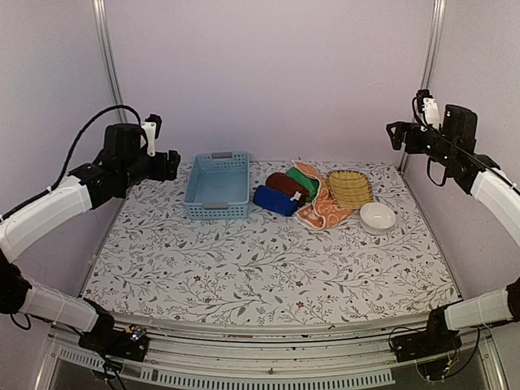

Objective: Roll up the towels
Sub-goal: Pick up the towel from the towel pile, then place the towel at the center of the board, then pick up the towel from the center of the board.

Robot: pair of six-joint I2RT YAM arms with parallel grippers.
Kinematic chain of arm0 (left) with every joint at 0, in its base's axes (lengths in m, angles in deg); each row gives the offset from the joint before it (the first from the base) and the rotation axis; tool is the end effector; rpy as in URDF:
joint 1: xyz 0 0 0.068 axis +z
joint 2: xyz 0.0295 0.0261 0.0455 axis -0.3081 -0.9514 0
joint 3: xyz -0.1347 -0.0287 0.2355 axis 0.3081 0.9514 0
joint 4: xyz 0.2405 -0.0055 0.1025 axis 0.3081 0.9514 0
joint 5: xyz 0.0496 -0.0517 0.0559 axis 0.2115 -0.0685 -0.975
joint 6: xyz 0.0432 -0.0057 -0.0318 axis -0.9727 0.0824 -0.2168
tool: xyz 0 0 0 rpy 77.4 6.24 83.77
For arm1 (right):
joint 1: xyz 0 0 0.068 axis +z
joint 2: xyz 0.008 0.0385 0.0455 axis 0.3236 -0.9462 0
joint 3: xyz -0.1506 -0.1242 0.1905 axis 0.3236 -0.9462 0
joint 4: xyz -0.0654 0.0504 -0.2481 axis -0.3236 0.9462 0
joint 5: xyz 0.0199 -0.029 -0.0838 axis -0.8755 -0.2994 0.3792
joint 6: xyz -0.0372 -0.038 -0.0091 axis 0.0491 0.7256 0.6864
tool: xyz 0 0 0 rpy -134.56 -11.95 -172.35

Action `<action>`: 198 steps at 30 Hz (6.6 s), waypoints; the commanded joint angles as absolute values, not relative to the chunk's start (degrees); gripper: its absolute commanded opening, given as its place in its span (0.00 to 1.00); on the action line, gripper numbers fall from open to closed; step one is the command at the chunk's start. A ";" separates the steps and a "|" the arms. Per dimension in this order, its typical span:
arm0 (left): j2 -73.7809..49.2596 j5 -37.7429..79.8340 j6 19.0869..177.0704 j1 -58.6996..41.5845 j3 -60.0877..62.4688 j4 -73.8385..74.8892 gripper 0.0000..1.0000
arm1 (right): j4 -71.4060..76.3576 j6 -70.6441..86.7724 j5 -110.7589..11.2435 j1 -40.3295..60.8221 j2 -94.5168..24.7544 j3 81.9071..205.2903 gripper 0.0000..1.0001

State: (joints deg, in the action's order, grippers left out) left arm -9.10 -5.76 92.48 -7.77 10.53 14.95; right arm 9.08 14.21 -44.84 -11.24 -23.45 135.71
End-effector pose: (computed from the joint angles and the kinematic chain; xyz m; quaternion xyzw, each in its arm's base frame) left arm 0.2672 -0.1160 0.3441 0.0509 0.8204 -0.0229 0.5691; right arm 0.2806 0.0394 0.3955 -0.0616 0.7584 0.0651 0.6456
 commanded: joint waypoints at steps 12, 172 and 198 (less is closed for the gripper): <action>-16.61 5.93 97.00 -15.88 11.64 13.91 0.71 | 19.79 30.77 -61.88 -12.48 -33.38 137.28 0.81; -30.72 -11.87 76.87 -50.42 11.94 2.02 0.00 | 59.64 62.56 -88.87 -3.40 -43.11 139.26 0.05; -1.94 -8.44 75.21 -46.94 29.77 16.34 0.43 | 47.90 44.99 -83.89 -7.28 -38.71 127.71 0.42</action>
